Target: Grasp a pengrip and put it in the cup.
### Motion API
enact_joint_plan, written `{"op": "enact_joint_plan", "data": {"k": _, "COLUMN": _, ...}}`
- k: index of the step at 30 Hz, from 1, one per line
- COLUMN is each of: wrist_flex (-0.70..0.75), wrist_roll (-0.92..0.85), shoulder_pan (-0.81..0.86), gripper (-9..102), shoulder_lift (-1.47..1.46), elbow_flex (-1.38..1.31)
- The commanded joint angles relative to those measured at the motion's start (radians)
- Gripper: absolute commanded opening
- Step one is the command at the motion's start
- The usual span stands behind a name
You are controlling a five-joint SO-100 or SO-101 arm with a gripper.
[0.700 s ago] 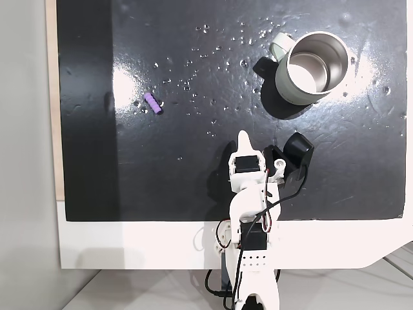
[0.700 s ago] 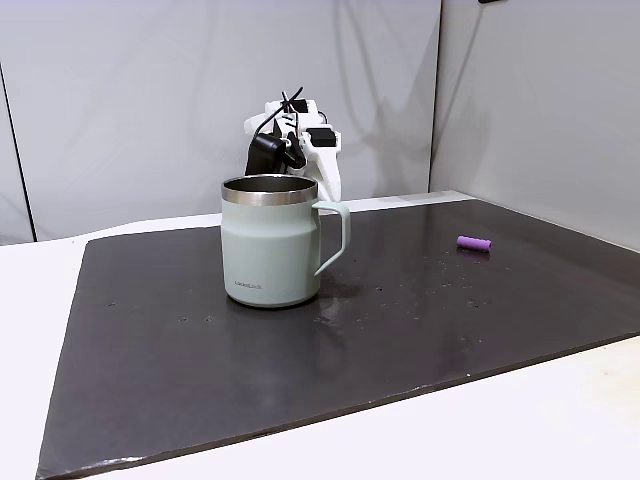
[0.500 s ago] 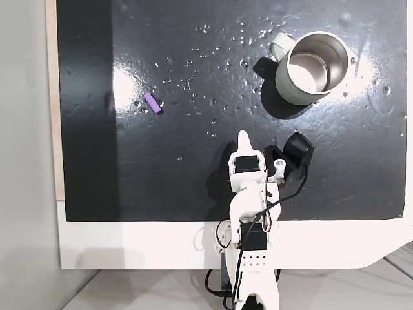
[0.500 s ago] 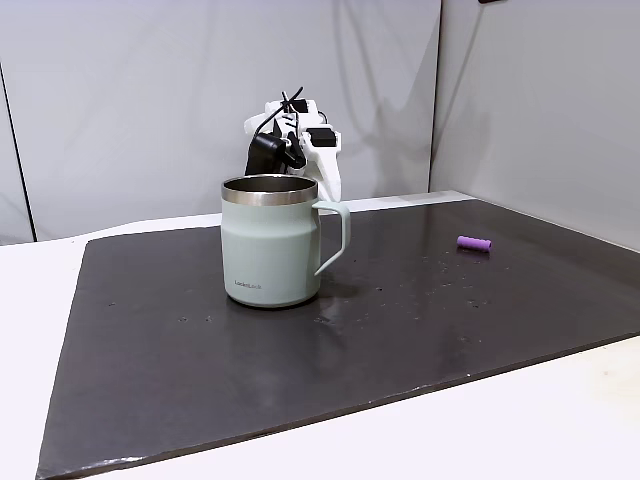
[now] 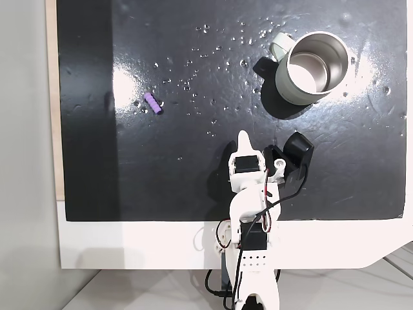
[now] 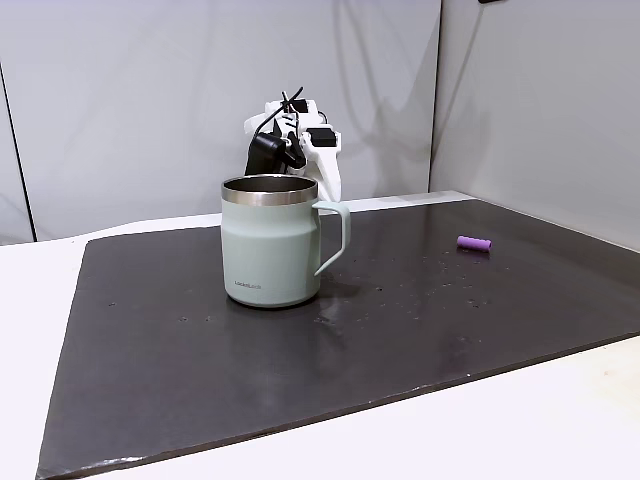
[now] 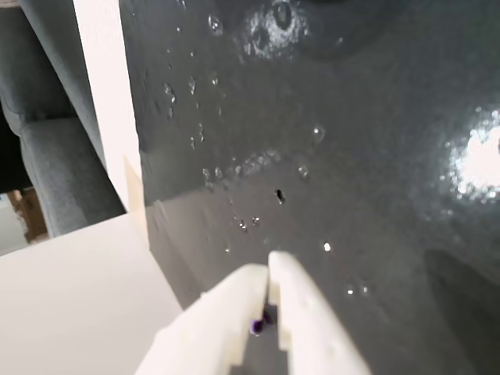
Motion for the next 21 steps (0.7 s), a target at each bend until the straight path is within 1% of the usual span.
{"op": "enact_joint_plan", "data": {"k": 1, "wrist_flex": 0.008, "wrist_roll": -0.098, "shoulder_pan": -0.026, "gripper": 0, "shoulder_lift": 0.011, "elbow_flex": -0.04}}
{"op": "enact_joint_plan", "data": {"k": 5, "wrist_flex": 0.063, "wrist_roll": -0.187, "shoulder_pan": -0.084, "gripper": 0, "shoulder_lift": -0.031, "elbow_flex": -0.153}}
{"op": "enact_joint_plan", "data": {"k": 11, "wrist_flex": 0.078, "wrist_roll": -0.264, "shoulder_pan": -0.164, "gripper": 0, "shoulder_lift": -0.31, "elbow_flex": -0.364}}
{"op": "enact_joint_plan", "data": {"k": 18, "wrist_flex": 0.0, "wrist_roll": -0.333, "shoulder_pan": -0.25, "gripper": 0, "shoulder_lift": -0.815, "elbow_flex": -0.649}}
{"op": "enact_joint_plan", "data": {"k": 21, "wrist_flex": -0.005, "wrist_roll": -0.336, "shoulder_pan": -0.264, "gripper": 0, "shoulder_lift": -1.057, "elbow_flex": -0.825}}
